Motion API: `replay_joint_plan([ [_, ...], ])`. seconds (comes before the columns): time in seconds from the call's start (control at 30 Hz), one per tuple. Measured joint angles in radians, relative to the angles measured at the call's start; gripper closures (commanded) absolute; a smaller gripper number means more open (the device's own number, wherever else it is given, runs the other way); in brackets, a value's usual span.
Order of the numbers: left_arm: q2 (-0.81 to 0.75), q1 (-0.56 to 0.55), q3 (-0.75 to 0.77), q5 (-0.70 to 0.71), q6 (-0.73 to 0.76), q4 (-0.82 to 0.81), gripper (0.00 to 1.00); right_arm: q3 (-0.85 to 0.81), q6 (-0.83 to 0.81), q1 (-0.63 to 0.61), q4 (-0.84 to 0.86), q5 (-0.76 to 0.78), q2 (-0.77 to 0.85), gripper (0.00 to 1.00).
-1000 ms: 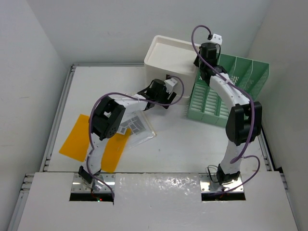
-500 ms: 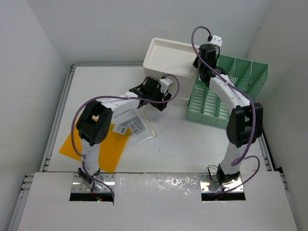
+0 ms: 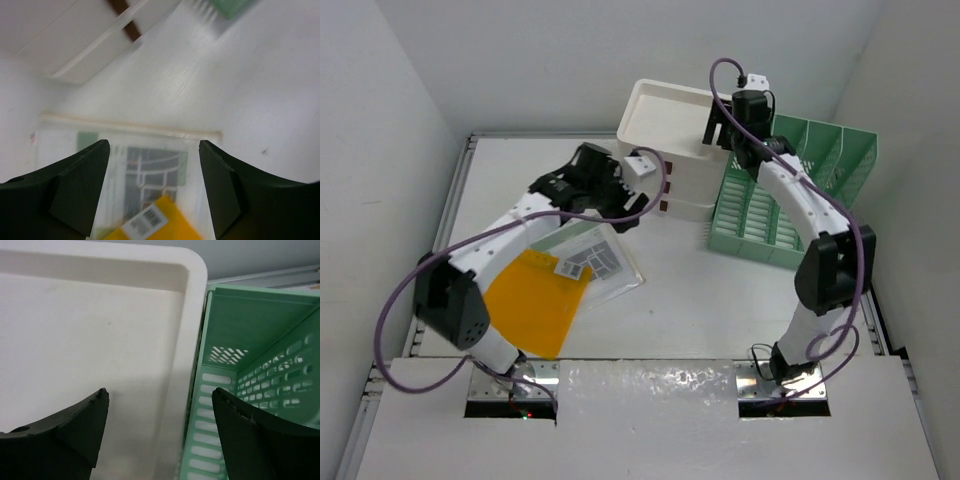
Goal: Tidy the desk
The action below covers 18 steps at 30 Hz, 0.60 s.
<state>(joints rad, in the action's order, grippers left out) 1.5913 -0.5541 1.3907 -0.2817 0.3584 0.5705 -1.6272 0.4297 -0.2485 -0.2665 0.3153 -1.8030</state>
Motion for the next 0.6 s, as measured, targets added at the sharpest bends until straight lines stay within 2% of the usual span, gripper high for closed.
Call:
replay_joint_plan([
  [0.1,-0.136,0.097,-0.079,-0.016,0.089,0.050,0.29,0.041,-0.074,-0.005,-0.034,-0.063,0.113,0.18],
  [0.2,-0.236,0.201,-0.158,0.006,0.251,0.101,0.27,0.088,-0.138,-0.005,-0.049,-0.143,0.254,0.20],
  [0.27,-0.262,0.230,-0.221,0.039,0.366,0.130,0.27,0.128,-0.177,-0.006,-0.053,-0.237,0.353,0.21],
  [0.33,-0.244,0.255,-0.263,0.054,0.440,0.167,0.27,0.182,-0.206,-0.042,-0.045,-0.302,0.431,0.21],
  [0.4,-0.195,0.308,-0.259,0.030,0.477,0.214,0.27,0.256,-0.223,-0.130,-0.023,-0.354,0.475,0.21],
  [0.47,-0.135,0.417,-0.217,-0.009,0.494,0.257,0.27,0.341,-0.199,-0.233,0.017,-0.415,0.478,0.23],
  [0.6,-0.021,0.662,-0.116,-0.075,0.467,0.248,0.27,0.599,-0.035,-0.396,0.246,-0.513,0.367,0.24],
])
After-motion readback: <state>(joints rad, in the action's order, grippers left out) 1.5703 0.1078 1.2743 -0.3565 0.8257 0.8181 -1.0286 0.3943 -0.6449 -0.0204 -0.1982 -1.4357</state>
